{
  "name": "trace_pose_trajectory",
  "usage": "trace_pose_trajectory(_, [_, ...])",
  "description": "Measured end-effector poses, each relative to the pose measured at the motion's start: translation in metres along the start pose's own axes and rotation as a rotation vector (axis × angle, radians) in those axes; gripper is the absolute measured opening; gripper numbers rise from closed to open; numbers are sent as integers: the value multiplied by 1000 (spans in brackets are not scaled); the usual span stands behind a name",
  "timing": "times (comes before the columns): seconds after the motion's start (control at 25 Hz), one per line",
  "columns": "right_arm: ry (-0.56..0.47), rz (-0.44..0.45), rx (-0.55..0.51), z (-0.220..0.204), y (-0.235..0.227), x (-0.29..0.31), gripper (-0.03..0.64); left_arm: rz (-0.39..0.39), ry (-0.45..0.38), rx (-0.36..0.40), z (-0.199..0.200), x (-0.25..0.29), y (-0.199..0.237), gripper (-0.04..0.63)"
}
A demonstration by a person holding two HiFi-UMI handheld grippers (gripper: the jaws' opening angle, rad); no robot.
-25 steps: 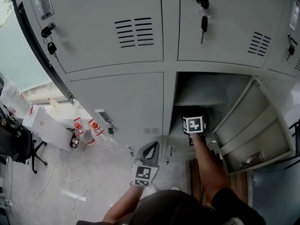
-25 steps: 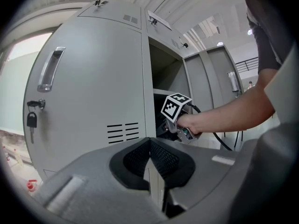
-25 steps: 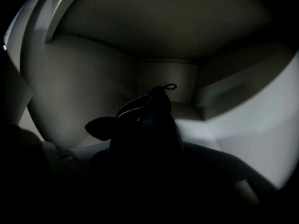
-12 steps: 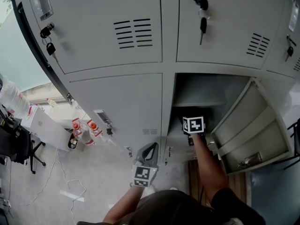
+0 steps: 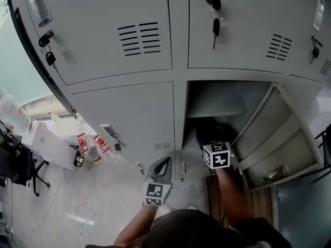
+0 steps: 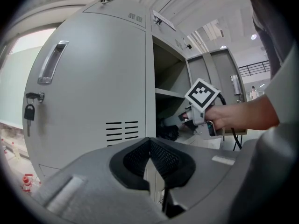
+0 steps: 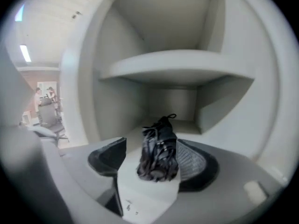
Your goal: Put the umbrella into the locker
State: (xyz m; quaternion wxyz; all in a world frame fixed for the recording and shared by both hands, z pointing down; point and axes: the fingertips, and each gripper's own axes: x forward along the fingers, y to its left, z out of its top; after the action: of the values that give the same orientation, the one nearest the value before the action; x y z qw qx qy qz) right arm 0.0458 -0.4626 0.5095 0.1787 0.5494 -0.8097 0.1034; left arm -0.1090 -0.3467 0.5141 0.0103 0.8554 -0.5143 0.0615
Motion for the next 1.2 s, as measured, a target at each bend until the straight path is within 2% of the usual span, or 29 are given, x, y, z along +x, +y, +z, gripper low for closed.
trace_pose_trajectory(0.16, [-45, 35, -17, 2, 17, -36, 324, -9, -9, -2, 4, 3, -2, 3])
trace_pose_trajectory(0.36, [-75, 24, -39, -10, 27, -69, 314, -30, -26, -4, 12, 6, -9, 5])
trace_pose_trajectory(0.44, [-77, 5, -48, -18, 28, -78, 273, -35, -30, -1, 14, 7, -12, 5])
trace_pose_trajectory(0.64, [-113, -49, -37, -23, 27, -97, 117, -45, -37, 11, 17, 8, -18, 4])
trace_pose_trajectory(0.8, [-133, -47, -34, -25, 32, -106, 6, -46, -37, 10, 18, 7, -20, 4])
trace_pose_trajectory(1.2, [-160, -49, -46, -29, 41, -116, 3, -39, -44, 6, 21, 0, -24, 4])
